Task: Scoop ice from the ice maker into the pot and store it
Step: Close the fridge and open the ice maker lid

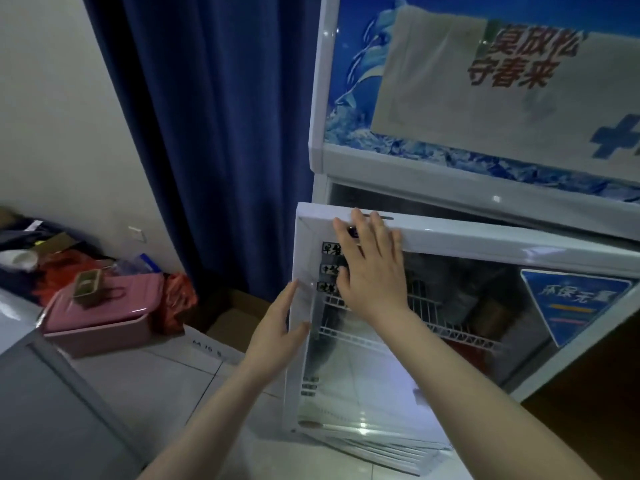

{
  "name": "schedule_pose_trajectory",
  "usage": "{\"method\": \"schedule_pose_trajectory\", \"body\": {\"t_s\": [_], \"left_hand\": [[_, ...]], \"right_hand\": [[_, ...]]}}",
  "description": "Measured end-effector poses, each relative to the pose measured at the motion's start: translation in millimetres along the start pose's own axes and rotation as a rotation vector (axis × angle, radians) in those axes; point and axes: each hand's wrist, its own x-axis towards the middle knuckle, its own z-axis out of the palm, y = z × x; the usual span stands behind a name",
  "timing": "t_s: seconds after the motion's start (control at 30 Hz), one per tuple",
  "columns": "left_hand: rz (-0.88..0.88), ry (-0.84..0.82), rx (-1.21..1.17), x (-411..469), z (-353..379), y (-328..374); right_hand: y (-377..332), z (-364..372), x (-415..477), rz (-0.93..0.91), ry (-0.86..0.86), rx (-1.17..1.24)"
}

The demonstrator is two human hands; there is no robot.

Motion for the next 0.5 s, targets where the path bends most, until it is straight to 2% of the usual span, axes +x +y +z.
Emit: {"method": "schedule_pose_trajectory", "body": {"t_s": [0.13,0.27,0.5], "left_hand": [[0.135,-0.048,0.183,28.9,2.5,4.9],[0.280,-0.083,0.461,67.7,-1.1,7.3],[0.313,-0.158,0.642,112.7,4.6,2.0]], "right_hand": [[8.8,14.7,20.4,0.022,-0.045,-0.034],[18.2,30.6,21.4,0.018,-0.097,-0.083],[39.6,42.3,22.0,0.057,-0.319,-0.236]]}}
